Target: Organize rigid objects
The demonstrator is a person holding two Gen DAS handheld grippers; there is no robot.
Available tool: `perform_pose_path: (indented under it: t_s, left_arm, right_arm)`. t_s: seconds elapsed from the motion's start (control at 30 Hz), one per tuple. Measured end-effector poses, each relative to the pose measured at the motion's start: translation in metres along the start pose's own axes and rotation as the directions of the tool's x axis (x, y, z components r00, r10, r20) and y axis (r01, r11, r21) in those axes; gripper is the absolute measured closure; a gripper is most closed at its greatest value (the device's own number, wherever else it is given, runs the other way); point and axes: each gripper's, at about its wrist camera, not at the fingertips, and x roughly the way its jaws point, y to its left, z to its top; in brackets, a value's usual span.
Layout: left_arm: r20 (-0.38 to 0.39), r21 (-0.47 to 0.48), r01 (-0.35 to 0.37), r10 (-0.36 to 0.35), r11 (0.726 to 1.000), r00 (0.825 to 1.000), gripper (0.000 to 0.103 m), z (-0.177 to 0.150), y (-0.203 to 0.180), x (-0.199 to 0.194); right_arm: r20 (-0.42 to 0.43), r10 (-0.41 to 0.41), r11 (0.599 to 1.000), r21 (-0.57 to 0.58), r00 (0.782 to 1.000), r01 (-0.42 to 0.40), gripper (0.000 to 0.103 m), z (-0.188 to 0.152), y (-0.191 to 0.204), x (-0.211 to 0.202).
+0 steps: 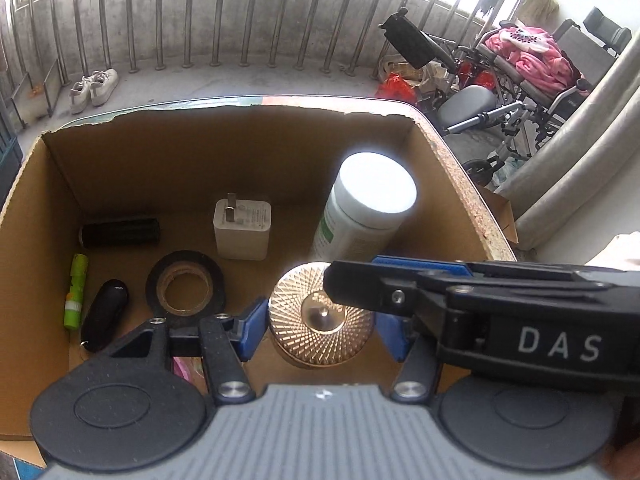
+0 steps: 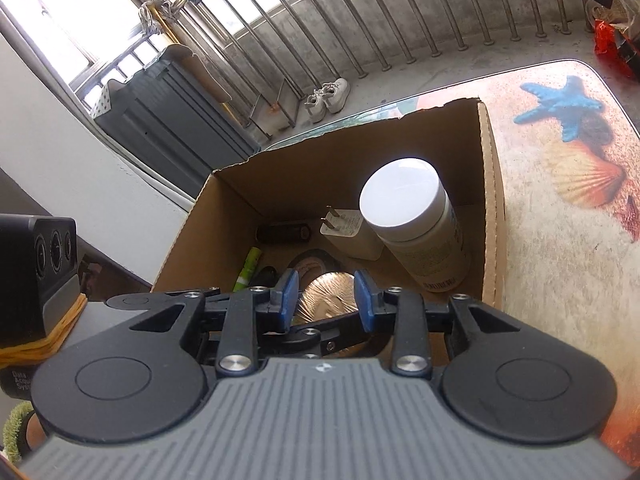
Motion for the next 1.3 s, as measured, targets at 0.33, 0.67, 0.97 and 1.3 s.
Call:
perform_pose_path:
  t_s: [0.33, 0.67, 0.97, 1.3]
  left_arm:
    - [0.055, -0.001, 0.022, -0.022, 1.000, 0.998, 0.032, -0.002, -0.006, -0.022]
    - [0.232, 0.088, -0.032, 0.010, 0.996, 0.973, 0.010, -0.038, -0.019, -0.109]
    - [0.335, -0.018, -0.202, 0.196, 0.979, 0.922, 0.000, -0.094, -0.001, -0.174]
    - [0.299, -0.063, -0.336, 0.339, 0.940, 0.892, 0.000, -0.107, 0.023, -0.176]
  right_arm:
    - [0.072, 0.022, 1.000, -0.009, 0.997, -0.021, 0.072, -0.003, 0.006, -0.026]
    - [0.239, 0.042, 0.999, -0.028, 0.970, -0.036, 0.054, -0.042, 0.036, -0.115]
    - [0.356, -0.045, 0.998, -0.026, 0.933, 0.058, 0.010, -0.104, 0.062, -0.178]
    - [0.300, -0.251, 0.962, -0.025, 0.920, 0.271, 0.001, -0.134, 0.098, -0.148]
